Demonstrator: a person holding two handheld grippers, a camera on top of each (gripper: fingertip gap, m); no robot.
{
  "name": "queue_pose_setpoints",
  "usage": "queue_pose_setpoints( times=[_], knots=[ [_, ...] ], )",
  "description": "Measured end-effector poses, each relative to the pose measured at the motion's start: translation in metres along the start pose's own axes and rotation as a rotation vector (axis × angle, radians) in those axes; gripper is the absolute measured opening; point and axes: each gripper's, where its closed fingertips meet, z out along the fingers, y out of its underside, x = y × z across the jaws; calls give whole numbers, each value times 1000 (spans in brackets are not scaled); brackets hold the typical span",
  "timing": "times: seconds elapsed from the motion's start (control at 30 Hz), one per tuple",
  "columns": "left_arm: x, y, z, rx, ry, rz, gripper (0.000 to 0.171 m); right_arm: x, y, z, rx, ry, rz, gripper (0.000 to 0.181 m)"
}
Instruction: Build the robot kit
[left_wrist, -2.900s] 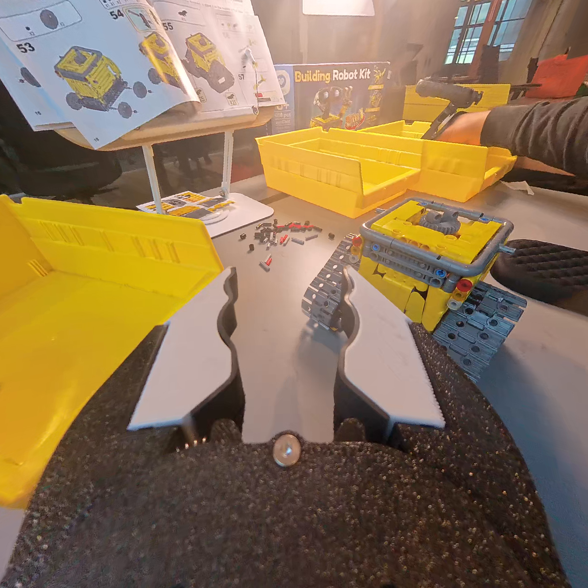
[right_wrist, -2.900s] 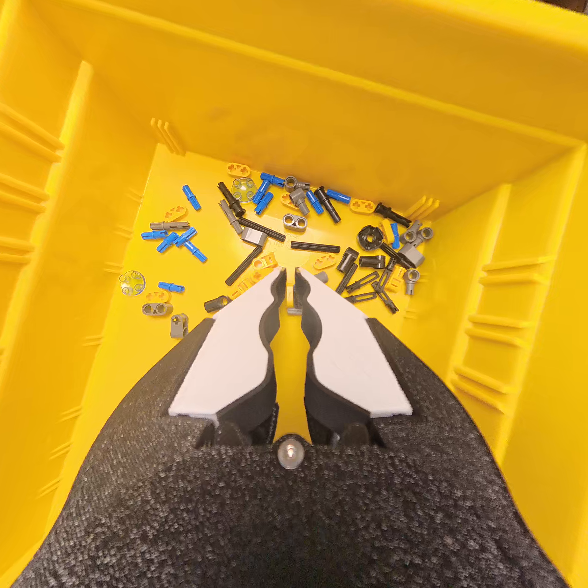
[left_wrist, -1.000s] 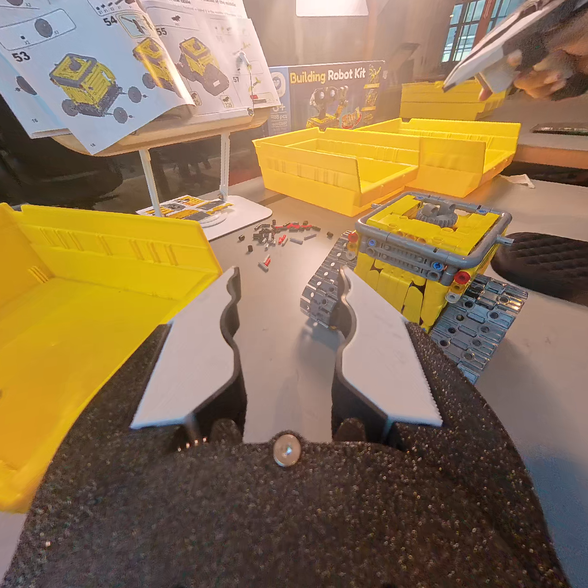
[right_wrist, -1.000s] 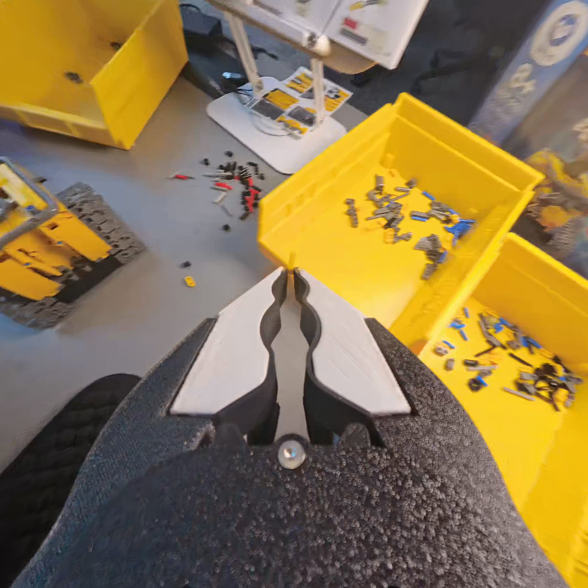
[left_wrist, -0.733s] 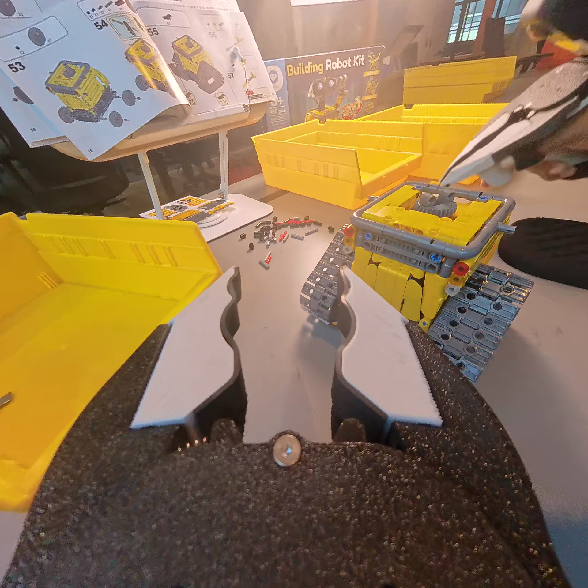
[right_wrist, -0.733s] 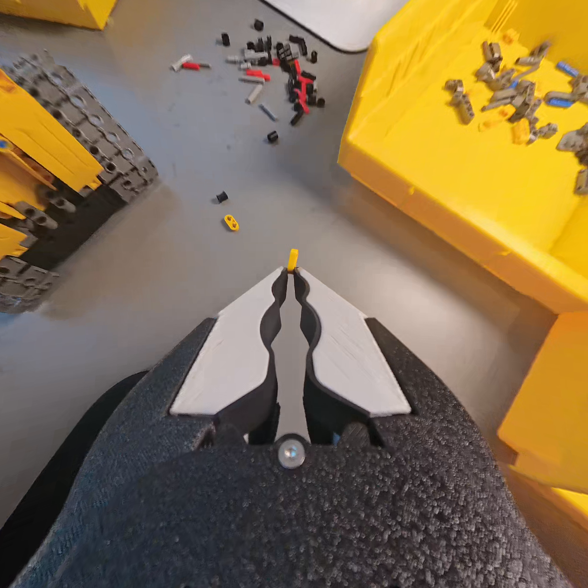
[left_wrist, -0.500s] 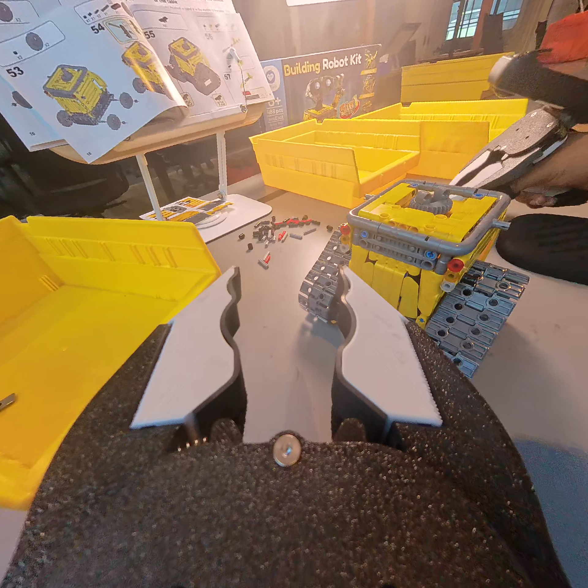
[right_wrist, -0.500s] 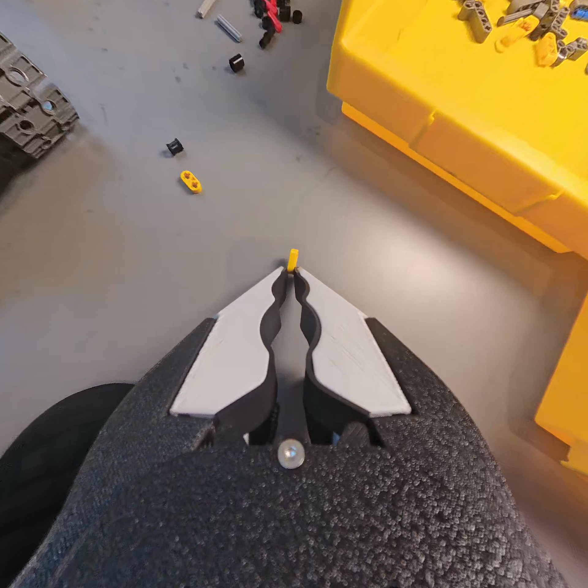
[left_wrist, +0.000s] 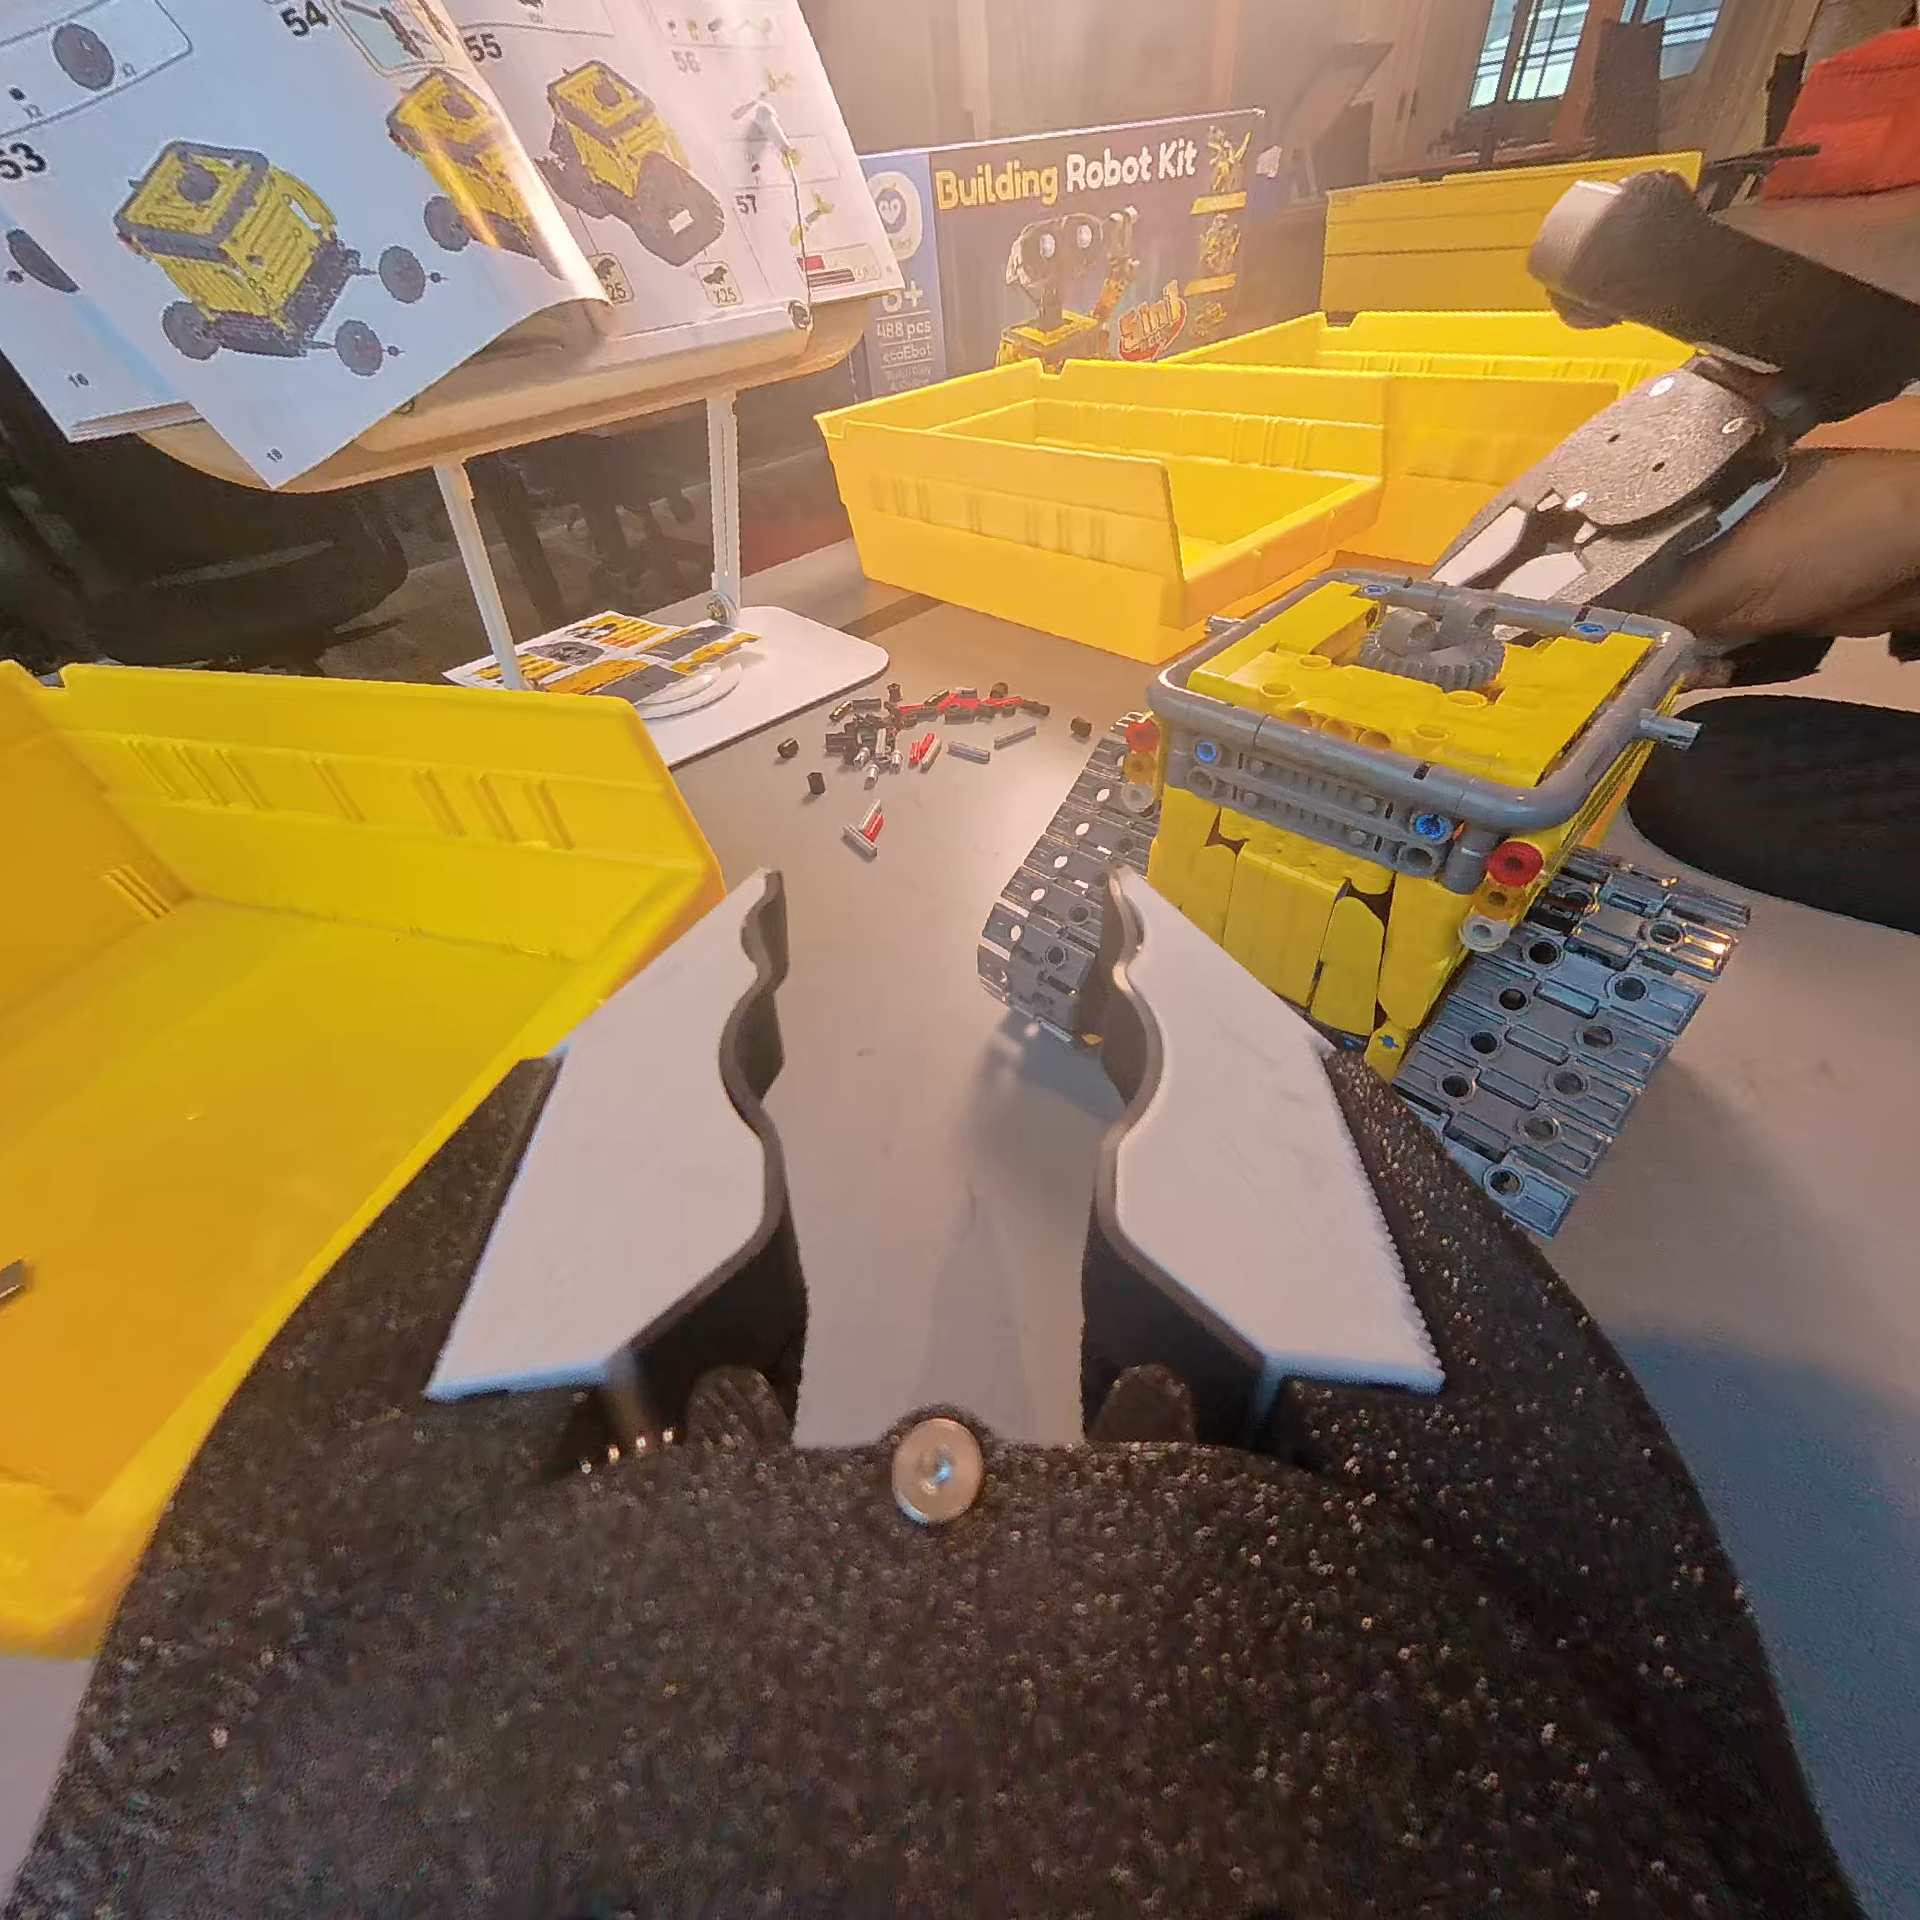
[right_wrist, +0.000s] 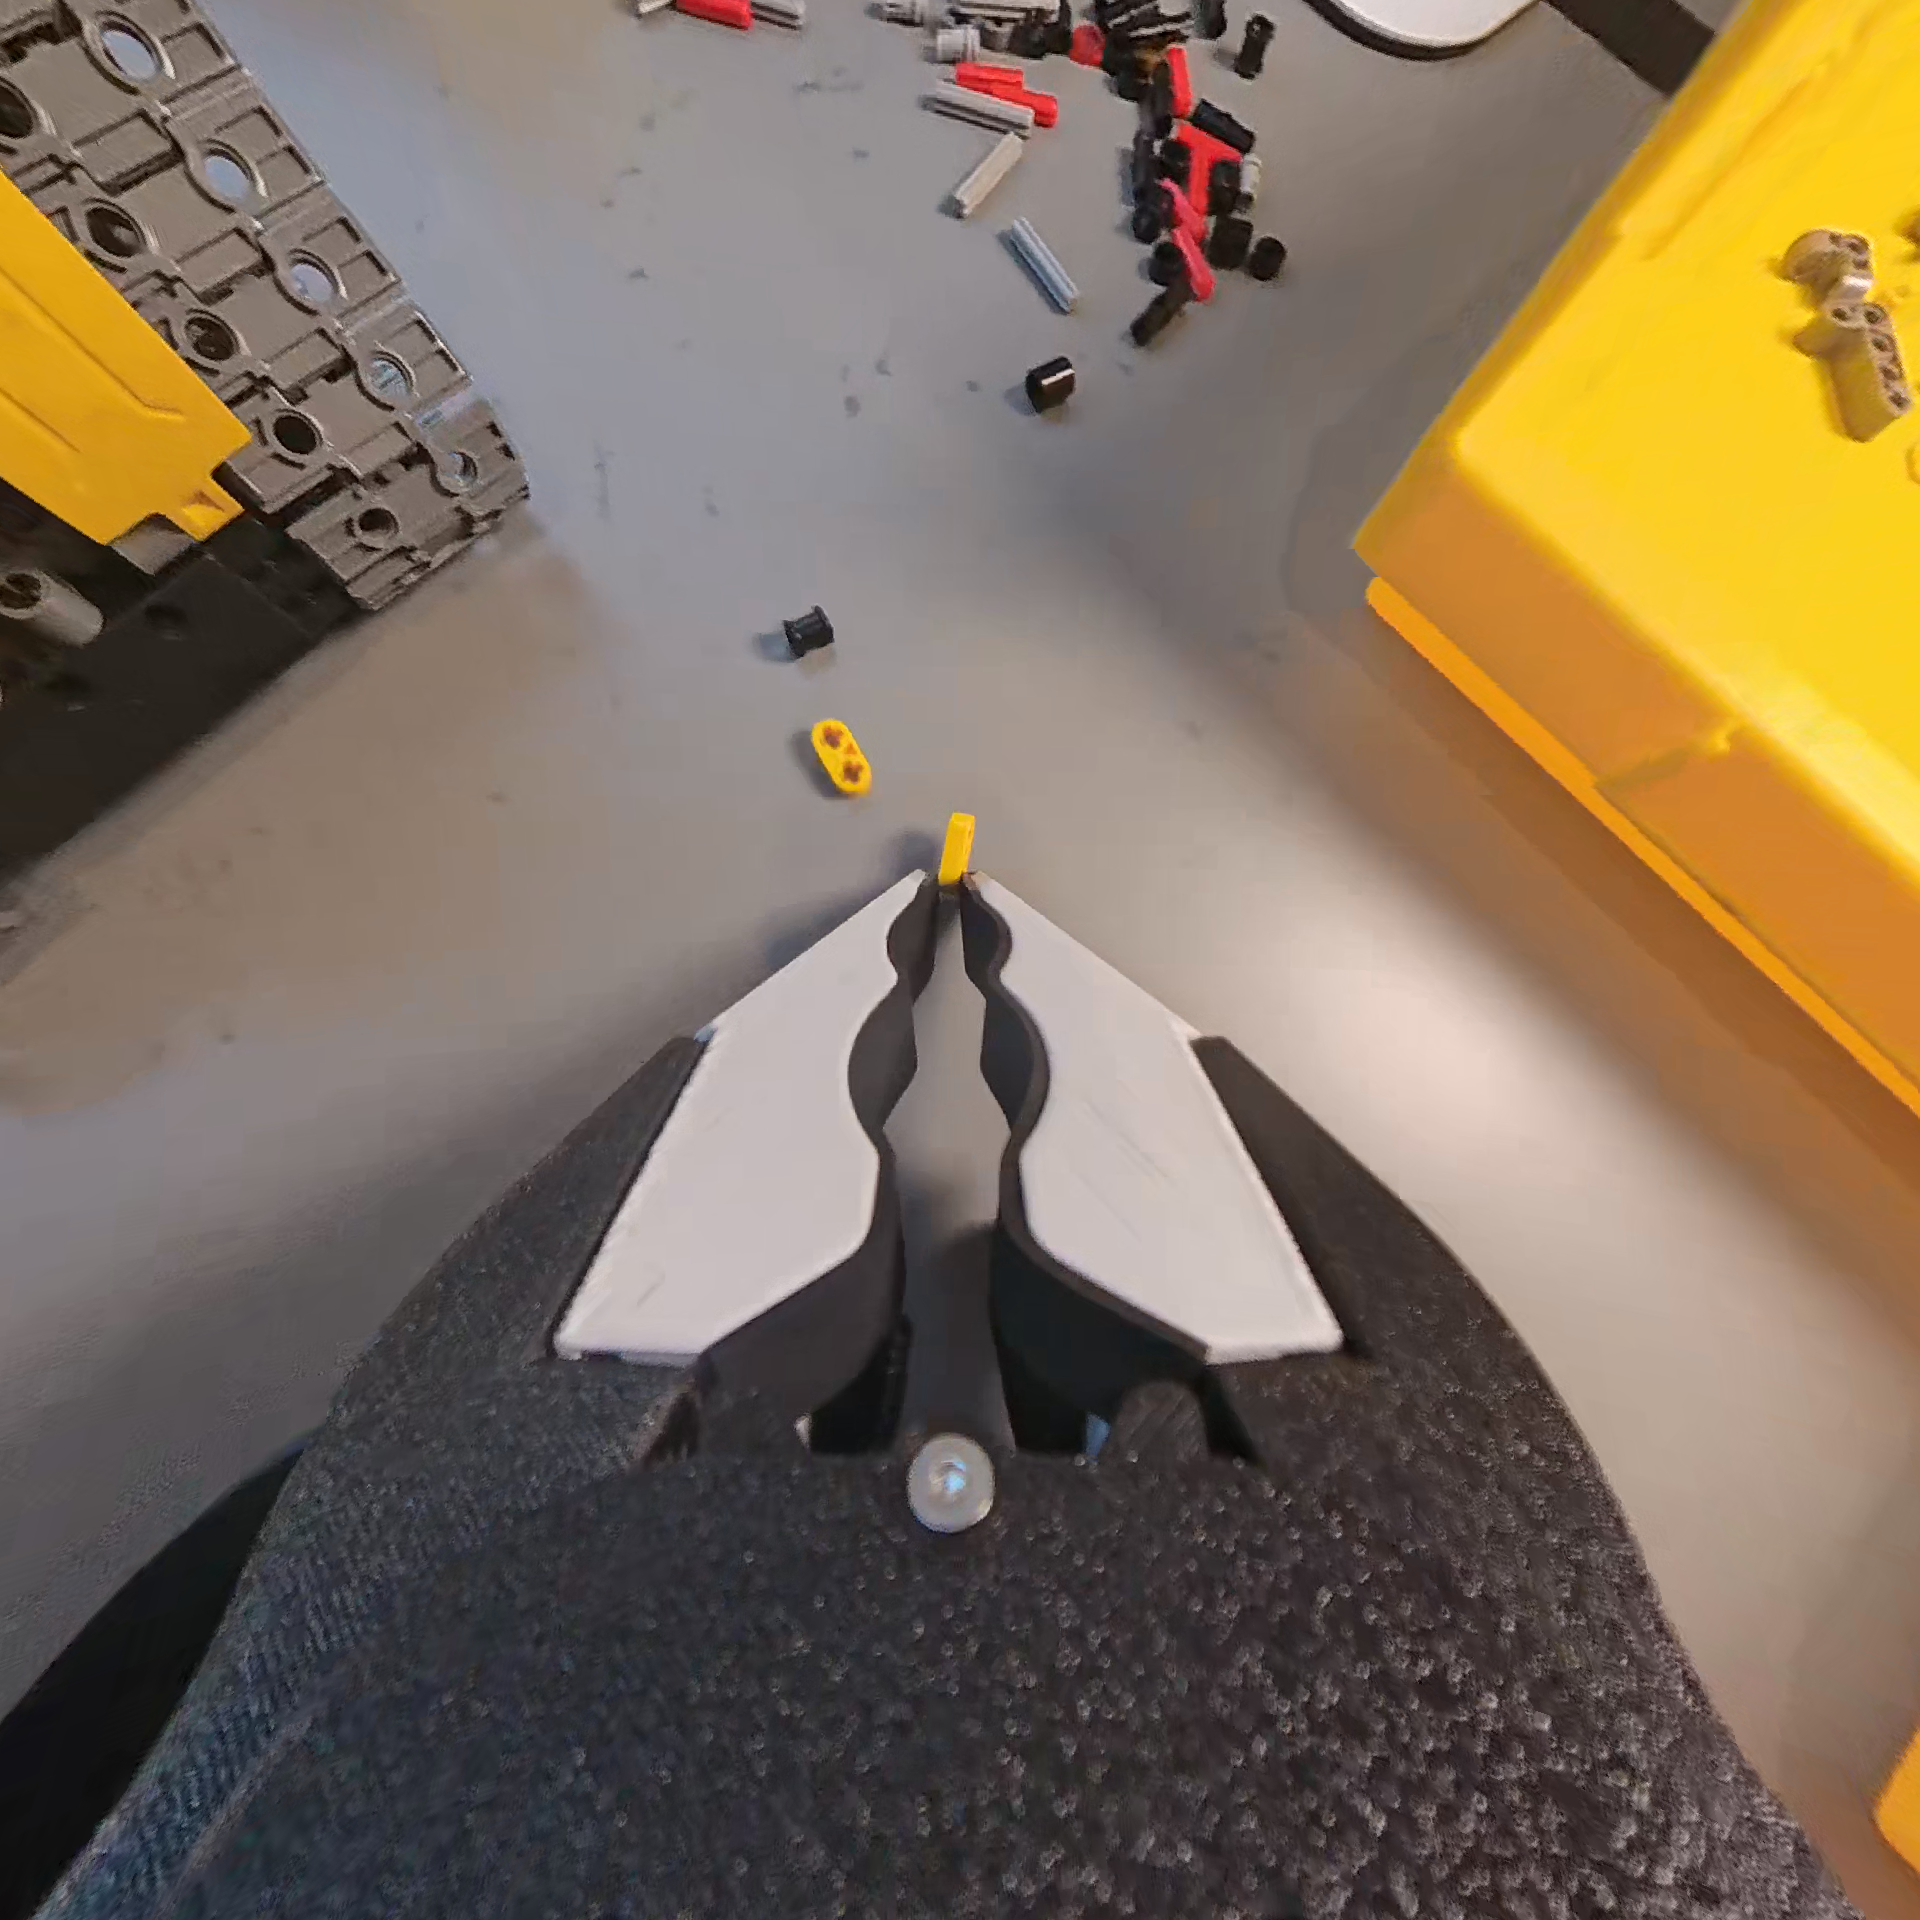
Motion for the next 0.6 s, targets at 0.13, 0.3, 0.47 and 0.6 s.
queue_pose_setpoints(
  times=[0.13, 0.3, 0.47, 0.6],
  knots=[
    [-1, -1, -1, 9, -4, 0, 59, -2, -8, 9, -29, 5, -50, 4],
    [-2, -3, -3, 23, -1, -20, 59, -4, -9, 10, -36, -1, -79, 4],
    [-1, 0, 0, 5, 7, -18, 60, -7, -12, 11, -14, -14, -89, 8],
    [-1, 0, 0, 4, 4, -14, 60, -9, -15, 5, 37, -60, -30, 15]
  ],
)
